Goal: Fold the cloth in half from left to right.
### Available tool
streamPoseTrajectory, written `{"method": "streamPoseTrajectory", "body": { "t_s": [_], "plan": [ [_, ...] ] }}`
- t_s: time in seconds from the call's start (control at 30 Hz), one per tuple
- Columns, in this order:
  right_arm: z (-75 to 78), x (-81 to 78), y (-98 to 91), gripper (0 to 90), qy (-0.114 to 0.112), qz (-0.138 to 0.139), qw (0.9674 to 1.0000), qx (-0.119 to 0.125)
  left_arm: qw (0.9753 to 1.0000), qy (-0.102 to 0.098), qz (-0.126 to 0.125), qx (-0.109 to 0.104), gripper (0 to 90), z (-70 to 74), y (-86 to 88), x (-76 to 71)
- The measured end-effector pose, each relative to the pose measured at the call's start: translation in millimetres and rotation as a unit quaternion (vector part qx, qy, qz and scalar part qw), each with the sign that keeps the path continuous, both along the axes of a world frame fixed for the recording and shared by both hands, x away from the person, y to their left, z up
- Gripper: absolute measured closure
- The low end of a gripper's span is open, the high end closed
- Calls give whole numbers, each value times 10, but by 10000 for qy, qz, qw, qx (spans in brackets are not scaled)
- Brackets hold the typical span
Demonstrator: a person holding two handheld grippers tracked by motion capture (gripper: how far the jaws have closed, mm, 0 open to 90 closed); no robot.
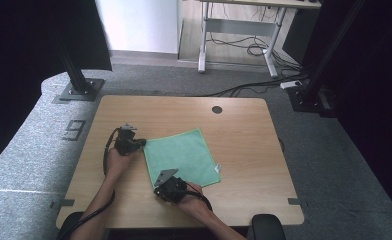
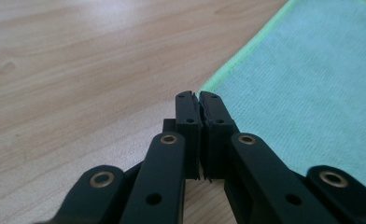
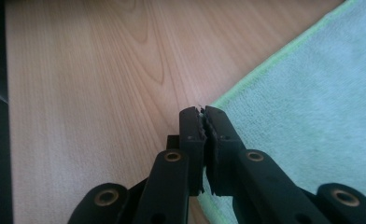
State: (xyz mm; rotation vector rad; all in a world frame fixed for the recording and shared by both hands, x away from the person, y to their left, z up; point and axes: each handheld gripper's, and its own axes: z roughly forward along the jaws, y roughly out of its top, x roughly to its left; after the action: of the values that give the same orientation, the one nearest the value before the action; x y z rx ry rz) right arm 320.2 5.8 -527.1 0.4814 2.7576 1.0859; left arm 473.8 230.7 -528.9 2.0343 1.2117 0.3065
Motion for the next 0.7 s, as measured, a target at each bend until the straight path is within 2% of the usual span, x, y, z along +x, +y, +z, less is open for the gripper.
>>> {"method": "streamPoseTrajectory", "body": {
  "t_s": [0.1, 0.3, 0.5, 0.63, 0.7],
  "plan": [
    [83, 10, -57, 853, -21, -23, 9999, 150, 10000, -71, 13, -28, 870, 38, -31, -3],
    [194, 26, -189, 853, -14, -113, 9993, 348, 9998, -73, 9, -189, 868, 99, -83, 29],
    [227, 46, -296, 853, -32, -224, 9992, 342, 9997, -95, -9, -234, 867, 156, -153, 58],
    [247, 54, -396, 853, -42, -350, 9988, 352, 9993, -86, -31, -364, 867, 202, -233, 100],
    [258, 61, -454, 854, -79, -398, 9985, 362, 9994, -101, -79, -329, 867, 236, -284, 120]
  ]
}}
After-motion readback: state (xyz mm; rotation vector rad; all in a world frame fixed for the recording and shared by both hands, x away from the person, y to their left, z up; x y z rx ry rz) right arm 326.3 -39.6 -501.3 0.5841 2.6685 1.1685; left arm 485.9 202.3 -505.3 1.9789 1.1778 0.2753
